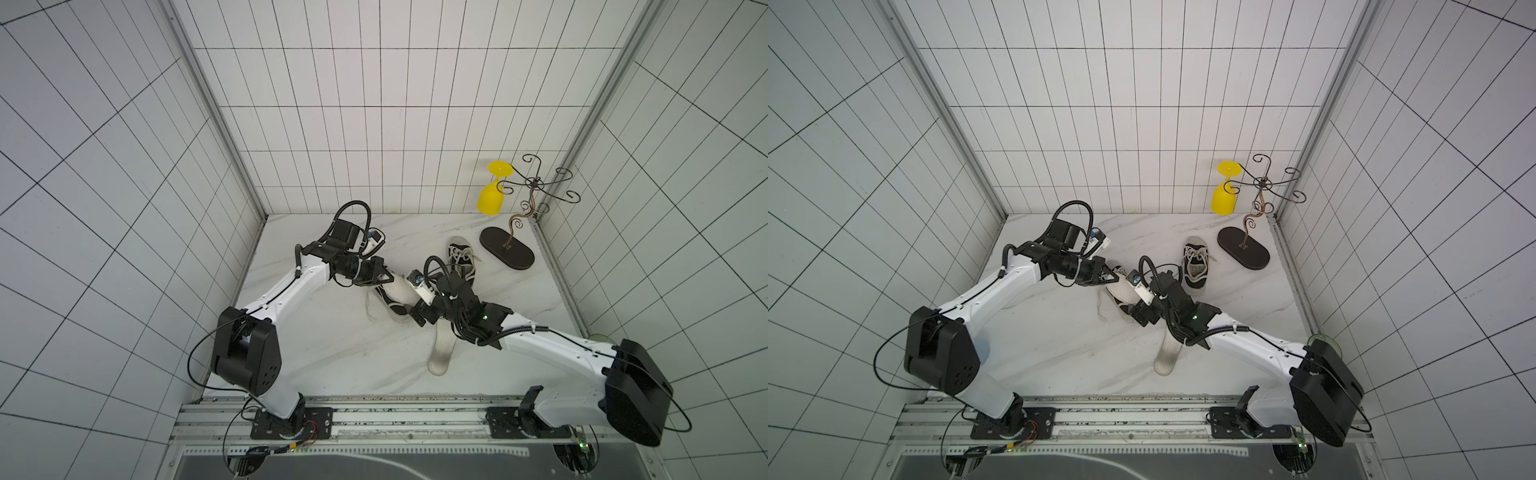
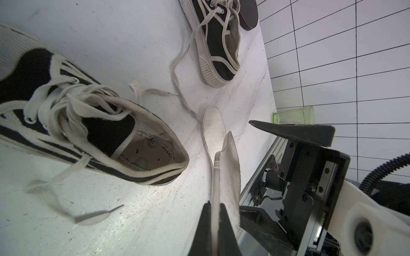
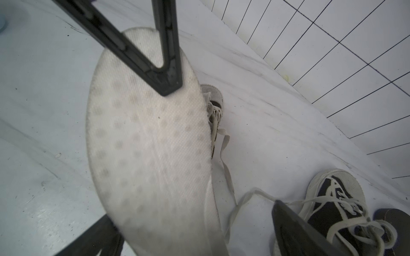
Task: Insert the insole into the shoe
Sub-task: Pick up the insole from the center of the board.
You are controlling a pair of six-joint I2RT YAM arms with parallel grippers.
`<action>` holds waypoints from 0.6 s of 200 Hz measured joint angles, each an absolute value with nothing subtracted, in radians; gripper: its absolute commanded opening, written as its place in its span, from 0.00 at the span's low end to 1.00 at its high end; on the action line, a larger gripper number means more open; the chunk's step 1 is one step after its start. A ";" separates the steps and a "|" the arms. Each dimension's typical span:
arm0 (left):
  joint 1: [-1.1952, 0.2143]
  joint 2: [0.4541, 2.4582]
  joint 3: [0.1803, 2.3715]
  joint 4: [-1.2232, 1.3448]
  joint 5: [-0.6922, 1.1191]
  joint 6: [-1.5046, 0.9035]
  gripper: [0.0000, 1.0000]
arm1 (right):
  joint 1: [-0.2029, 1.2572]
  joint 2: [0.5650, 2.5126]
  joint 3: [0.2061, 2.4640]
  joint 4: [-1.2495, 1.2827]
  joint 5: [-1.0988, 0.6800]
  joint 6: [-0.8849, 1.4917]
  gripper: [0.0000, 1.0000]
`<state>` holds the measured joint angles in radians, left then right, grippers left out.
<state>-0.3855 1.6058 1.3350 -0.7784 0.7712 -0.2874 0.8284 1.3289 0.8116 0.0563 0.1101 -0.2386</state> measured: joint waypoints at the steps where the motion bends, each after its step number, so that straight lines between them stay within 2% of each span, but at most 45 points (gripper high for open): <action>1: -0.385 1.606 1.335 -0.778 0.771 -0.287 0.00 | 0.828 1.330 0.812 0.058 0.110 -0.241 0.99; 38: -0.399 1.599 1.335 -0.789 0.772 -0.234 0.00 | 0.822 1.367 0.812 0.078 0.080 -0.264 0.99; 120: -0.439 1.549 1.335 -0.796 0.818 -0.128 0.00 | 0.725 1.372 0.814 0.081 -0.150 -0.270 0.99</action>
<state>-0.4385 1.5486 1.3350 -0.7959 0.8181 -0.1276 0.7246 1.3720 0.8139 0.0811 -0.1501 -0.2703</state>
